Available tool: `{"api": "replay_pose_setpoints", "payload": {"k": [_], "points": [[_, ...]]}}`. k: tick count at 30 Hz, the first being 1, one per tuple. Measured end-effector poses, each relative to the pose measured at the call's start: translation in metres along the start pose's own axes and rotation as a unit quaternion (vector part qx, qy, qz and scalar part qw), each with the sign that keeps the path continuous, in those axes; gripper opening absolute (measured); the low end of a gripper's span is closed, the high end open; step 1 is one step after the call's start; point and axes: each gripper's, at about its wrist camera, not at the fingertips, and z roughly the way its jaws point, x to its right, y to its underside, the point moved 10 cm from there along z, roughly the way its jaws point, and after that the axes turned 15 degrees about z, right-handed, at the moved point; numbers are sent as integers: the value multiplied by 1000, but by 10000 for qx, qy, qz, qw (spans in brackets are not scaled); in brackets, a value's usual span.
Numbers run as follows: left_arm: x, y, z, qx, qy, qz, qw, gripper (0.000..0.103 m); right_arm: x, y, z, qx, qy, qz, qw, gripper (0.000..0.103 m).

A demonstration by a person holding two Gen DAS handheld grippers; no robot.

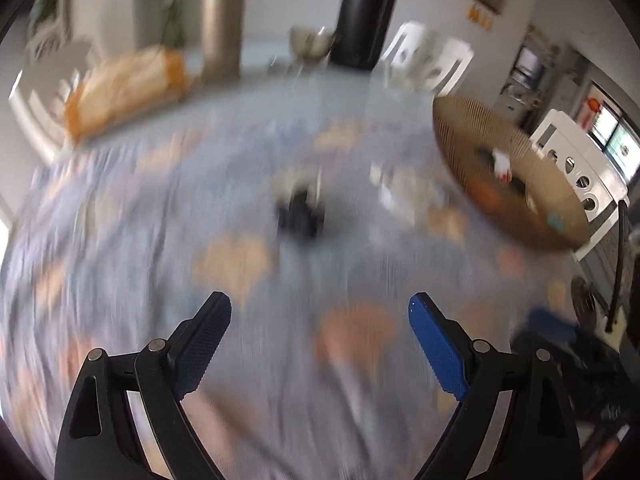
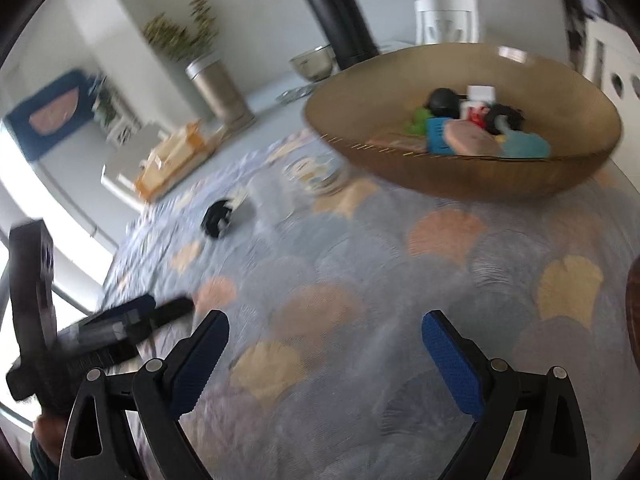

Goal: Organize rigid objects
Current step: 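Grasp the black figurine with the left tool while the right tool grasps the clear plastic cup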

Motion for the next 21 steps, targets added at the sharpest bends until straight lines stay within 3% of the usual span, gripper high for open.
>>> {"api": "replay_pose_setpoints", "payload": {"k": [4,7,10,14,16,17,20,21], "points": [[-8,-24,36,-96,-49,395,9992,88,4,-7,-1,81,-33,175,9998,92],[-9,-28,54,-219,38,430,9988,73,0,-3,1,38,126,24,9999,87],[-6,-31,61,-197,327,252,9990,73,-26,2,10,-273,237,-461,9983,76],[-10,-33,59,-131,366,235,9990,72,-69,-8,21,-423,155,-955,9944,76],[-16,-30,60,-198,247,271,9991,52,-74,-13,37,-358,370,-1064,9930,76],[-20,-30,60,-174,96,350,9992,35,-75,-13,45,-349,482,-1135,9918,73],[-26,-30,60,-107,192,332,9992,35,-80,-11,62,-347,621,-1326,9886,57],[-29,-30,59,-103,191,306,9993,35,-82,-13,65,-248,671,-1393,9877,56]]}}
